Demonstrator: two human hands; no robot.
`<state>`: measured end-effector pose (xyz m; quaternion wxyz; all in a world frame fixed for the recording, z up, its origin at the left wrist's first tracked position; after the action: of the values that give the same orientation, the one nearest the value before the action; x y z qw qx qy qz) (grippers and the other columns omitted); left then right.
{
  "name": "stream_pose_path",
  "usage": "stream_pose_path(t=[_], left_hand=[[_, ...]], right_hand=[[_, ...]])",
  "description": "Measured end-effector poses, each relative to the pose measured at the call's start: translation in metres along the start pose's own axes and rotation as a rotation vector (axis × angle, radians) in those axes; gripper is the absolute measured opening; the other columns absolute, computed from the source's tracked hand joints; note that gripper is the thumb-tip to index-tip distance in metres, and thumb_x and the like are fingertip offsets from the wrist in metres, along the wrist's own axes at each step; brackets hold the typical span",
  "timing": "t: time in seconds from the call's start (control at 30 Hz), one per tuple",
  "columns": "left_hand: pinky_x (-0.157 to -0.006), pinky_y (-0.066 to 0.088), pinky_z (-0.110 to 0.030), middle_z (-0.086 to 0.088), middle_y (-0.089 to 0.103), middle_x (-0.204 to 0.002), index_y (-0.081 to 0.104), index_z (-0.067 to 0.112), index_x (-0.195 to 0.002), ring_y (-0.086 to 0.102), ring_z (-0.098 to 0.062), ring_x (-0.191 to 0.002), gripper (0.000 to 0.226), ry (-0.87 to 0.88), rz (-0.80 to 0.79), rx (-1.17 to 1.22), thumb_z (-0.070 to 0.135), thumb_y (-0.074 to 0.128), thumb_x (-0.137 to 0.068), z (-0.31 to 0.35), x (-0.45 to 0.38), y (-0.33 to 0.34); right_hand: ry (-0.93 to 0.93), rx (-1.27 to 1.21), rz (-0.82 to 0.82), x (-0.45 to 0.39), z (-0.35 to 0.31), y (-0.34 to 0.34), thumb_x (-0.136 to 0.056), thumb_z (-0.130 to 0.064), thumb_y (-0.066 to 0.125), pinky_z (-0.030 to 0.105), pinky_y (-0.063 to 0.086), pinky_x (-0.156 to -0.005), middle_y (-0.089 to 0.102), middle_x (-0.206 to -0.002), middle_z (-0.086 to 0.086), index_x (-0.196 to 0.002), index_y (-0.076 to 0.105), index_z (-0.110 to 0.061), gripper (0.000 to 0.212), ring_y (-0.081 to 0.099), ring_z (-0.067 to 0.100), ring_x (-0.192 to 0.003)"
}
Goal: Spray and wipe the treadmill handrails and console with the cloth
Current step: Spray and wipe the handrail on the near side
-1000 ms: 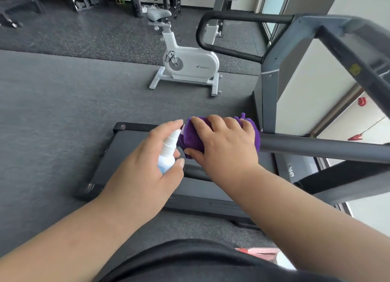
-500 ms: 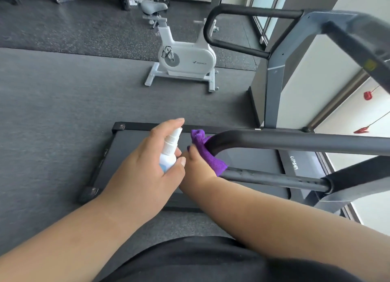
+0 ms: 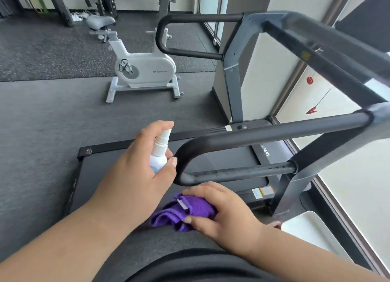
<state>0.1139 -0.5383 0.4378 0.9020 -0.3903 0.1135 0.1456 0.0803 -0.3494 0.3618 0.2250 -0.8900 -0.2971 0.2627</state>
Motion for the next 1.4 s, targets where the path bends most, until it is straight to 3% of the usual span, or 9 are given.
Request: stream_pose_path(t=[0.1,0.2,0.4,0.57,0.73,0.87,1.0,1.13,1.4], left_hand=[[-0.062,0.04,-0.02,0.02,0.061,-0.098,0.031,0.068,-0.125,0.056,0.002,-0.087,0.056,-0.001,-0.084,-0.049,0.04,0.058,-0.085,0.019,-0.014,0.026],[-0.06,0.04,-0.026,0.02,0.057,-0.095,0.027,0.063,-0.128,0.055,0.002,-0.081,0.057,-0.015,-0.151,-0.142,0.038,0.059,-0.088,0.038,-0.026,0.055],[-0.056,0.033,-0.02,0.018,0.05,-0.088,0.024,0.056,-0.129,0.05,0.003,-0.074,0.057,-0.074,-0.188,-0.344,0.034,0.061,-0.091,0.061,-0.04,0.088],[-0.059,0.042,-0.028,0.015,0.051,-0.086,0.026,0.051,-0.127,0.052,0.0,-0.072,0.048,-0.169,-0.17,-0.4,0.031,0.056,-0.095,0.071,-0.048,0.098],[-0.053,0.037,-0.022,0.014,0.05,-0.085,0.024,0.05,-0.129,0.051,0.0,-0.068,0.049,-0.205,-0.114,-0.469,0.031,0.056,-0.096,0.095,-0.047,0.108],[-0.056,0.042,-0.029,0.012,0.052,-0.091,0.023,0.05,-0.133,0.051,-0.002,-0.07,0.054,-0.146,-0.101,-0.486,0.032,0.057,-0.095,0.126,-0.054,0.133],[-0.066,0.052,-0.038,0.009,0.054,-0.093,0.023,0.047,-0.132,0.058,-0.017,-0.074,0.054,-0.028,-0.128,-0.482,0.029,0.058,-0.094,0.165,-0.082,0.179],[-0.061,0.052,-0.038,0.005,0.055,-0.091,0.026,0.043,-0.13,0.057,-0.016,-0.067,0.047,0.001,-0.174,-0.545,0.022,0.052,-0.096,0.181,-0.11,0.214],[-0.06,0.051,-0.037,0.007,0.054,-0.088,0.027,0.045,-0.132,0.056,-0.018,-0.067,0.054,0.091,-0.158,-0.532,0.027,0.059,-0.093,0.196,-0.116,0.234]], right_hand=[[0.017,-0.013,0.12,0.023,0.011,-0.028,-0.082,-0.042,0.077,0.032,0.051,-0.089,0.064,-0.113,-0.016,-0.122,0.061,-0.031,0.044,0.062,0.006,-0.104],[0.028,0.009,0.137,0.04,0.024,-0.051,-0.084,-0.046,0.073,0.031,0.051,-0.088,0.061,-0.113,-0.023,-0.123,0.062,-0.03,0.044,0.062,0.005,-0.103],[0.067,-0.039,0.072,0.059,0.046,-0.083,-0.084,-0.049,0.072,0.031,0.051,-0.089,0.064,-0.111,-0.018,-0.122,0.064,-0.03,0.043,0.063,0.006,-0.103],[0.064,-0.098,0.0,0.064,0.062,-0.101,-0.083,-0.048,0.074,0.029,0.05,-0.09,0.064,-0.109,-0.019,-0.121,0.066,-0.029,0.043,0.063,0.007,-0.103],[0.059,-0.129,-0.103,0.069,0.082,-0.12,-0.082,-0.053,0.072,0.027,0.048,-0.095,0.064,-0.115,-0.021,-0.126,0.059,-0.039,0.048,0.06,0.006,-0.111],[0.073,-0.149,-0.147,0.078,0.097,-0.138,-0.081,-0.057,0.071,0.027,0.047,-0.097,0.062,-0.117,-0.024,-0.127,0.056,-0.042,0.05,0.059,0.003,-0.113],[0.065,-0.161,-0.123,0.089,0.108,-0.157,-0.083,-0.054,0.071,0.031,0.049,-0.095,0.066,-0.113,-0.016,-0.123,0.065,-0.031,0.047,0.06,0.003,-0.108],[0.073,-0.178,-0.078,0.097,0.121,-0.173,-0.083,-0.054,0.071,0.032,0.05,-0.093,0.068,-0.112,-0.01,-0.122,0.067,-0.022,0.05,0.062,0.004,-0.106],[0.157,-0.234,0.076,0.109,0.142,-0.205,-0.081,-0.061,0.069,0.016,0.043,-0.094,0.061,-0.118,-0.023,-0.125,0.056,-0.048,0.048,0.06,0.004,-0.112]])
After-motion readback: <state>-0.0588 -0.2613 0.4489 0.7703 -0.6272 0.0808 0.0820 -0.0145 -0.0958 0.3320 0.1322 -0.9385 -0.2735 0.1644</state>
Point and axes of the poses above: each hand's wrist, its own x-axis away from the middle knuckle, its own y-axis out of the palm, z = x × y, the point moved 3 cm from there along -x, towards the middle knuckle
